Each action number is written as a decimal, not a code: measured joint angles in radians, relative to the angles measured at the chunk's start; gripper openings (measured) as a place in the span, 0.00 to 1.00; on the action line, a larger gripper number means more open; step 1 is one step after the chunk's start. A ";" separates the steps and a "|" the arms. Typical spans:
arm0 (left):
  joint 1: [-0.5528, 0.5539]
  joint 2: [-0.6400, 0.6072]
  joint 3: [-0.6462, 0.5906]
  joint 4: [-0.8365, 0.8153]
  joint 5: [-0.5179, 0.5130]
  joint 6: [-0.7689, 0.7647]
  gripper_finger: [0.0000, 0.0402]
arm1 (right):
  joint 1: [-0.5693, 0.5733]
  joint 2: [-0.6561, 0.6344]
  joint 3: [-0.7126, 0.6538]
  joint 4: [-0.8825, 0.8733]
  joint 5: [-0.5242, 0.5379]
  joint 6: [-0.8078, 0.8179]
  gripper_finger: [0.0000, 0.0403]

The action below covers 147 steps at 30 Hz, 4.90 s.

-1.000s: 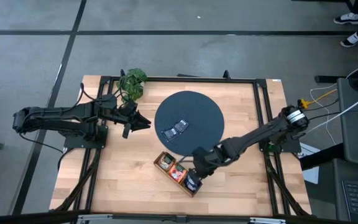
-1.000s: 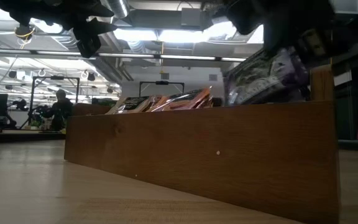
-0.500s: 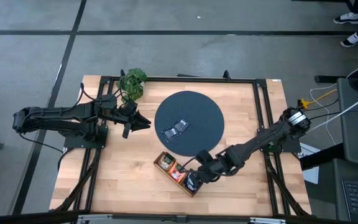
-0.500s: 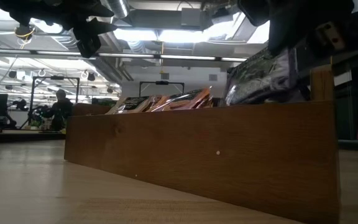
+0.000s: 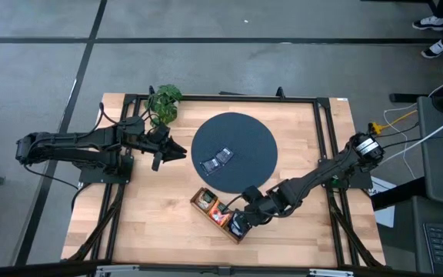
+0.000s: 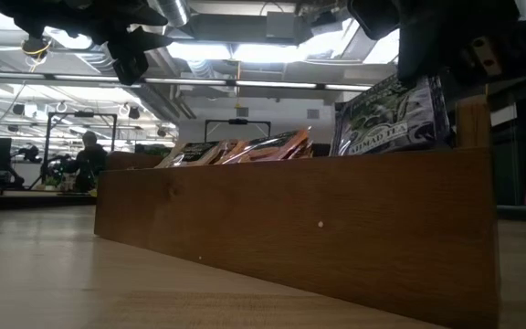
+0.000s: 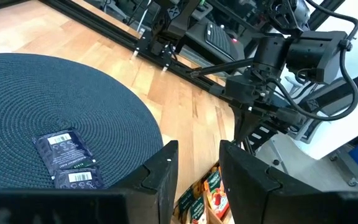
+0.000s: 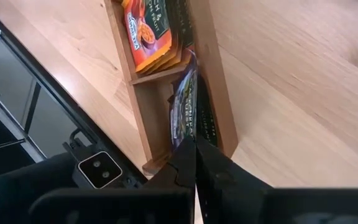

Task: Pick & Place Tea
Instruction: Put the violet tea bag into the right section of the wooden organizer, then adjust the violet tea bags inside the right section of the wooden organizer

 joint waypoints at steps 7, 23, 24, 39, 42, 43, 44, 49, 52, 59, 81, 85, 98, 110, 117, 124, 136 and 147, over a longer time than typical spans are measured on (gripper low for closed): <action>0.000 0.000 0.000 0.000 -0.003 0.000 0.28 | 0.000 0.034 0.000 0.043 -0.022 -0.004 0.00; 0.000 0.000 0.000 0.000 -0.004 0.008 0.28 | 0.000 0.048 0.000 0.021 -0.020 -0.005 0.10; 0.000 0.000 0.000 0.000 -0.004 0.008 0.28 | 0.000 0.048 0.000 0.024 -0.024 -0.005 0.12; 0.000 0.000 0.000 0.000 -0.003 0.008 0.28 | -0.005 0.047 0.000 0.060 -0.089 0.030 0.32; 0.000 0.000 0.000 0.000 -0.002 0.008 0.28 | -0.005 0.047 0.000 0.028 -0.070 0.056 0.32; 0.000 0.000 0.000 0.000 -0.002 0.008 0.28 | -0.005 0.047 0.000 0.021 -0.067 0.057 0.31; 0.000 0.000 0.000 0.000 -0.002 0.008 0.28 | -0.005 0.047 0.005 0.008 -0.067 0.057 0.30; 0.000 0.000 0.000 0.000 -0.002 0.008 0.28 | -0.008 0.047 0.071 -0.076 -0.032 0.045 0.26; 0.000 0.000 0.000 0.000 -0.001 0.008 0.28 | -0.009 0.046 0.125 -0.156 -0.017 0.005 0.23; 0.000 0.000 0.000 0.000 0.001 0.008 0.28 | -0.008 0.046 0.152 -0.241 -0.019 -0.001 0.18; 0.000 0.000 0.000 0.000 0.005 0.008 0.28 | -0.023 0.120 0.152 -0.211 -0.056 -0.059 0.18; 0.000 0.000 0.000 0.000 0.005 0.008 0.28 | -0.036 0.120 0.152 -0.206 -0.076 -0.085 0.18; 0.000 0.000 0.000 0.000 0.005 0.008 0.28 | -0.049 0.129 0.151 -0.195 -0.137 -0.113 0.18; 0.000 0.000 0.000 -0.002 0.006 0.008 0.28 | -0.050 0.152 0.151 -0.178 -0.141 -0.120 0.15; 0.000 0.000 0.000 -0.002 0.008 0.008 0.28 | -0.050 0.153 0.151 -0.173 -0.142 -0.118 0.02; 0.000 0.000 0.000 -0.002 0.008 0.008 0.28 | -0.050 0.152 0.151 -0.175 -0.142 -0.104 0.01; 0.000 0.000 0.000 -0.003 0.008 0.008 0.28 | 0.001 0.115 0.151 -0.188 -0.029 0.030 0.01; 0.000 0.000 0.000 -0.005 0.008 0.008 0.28 | 0.068 0.114 0.151 -0.191 0.076 0.160 0.00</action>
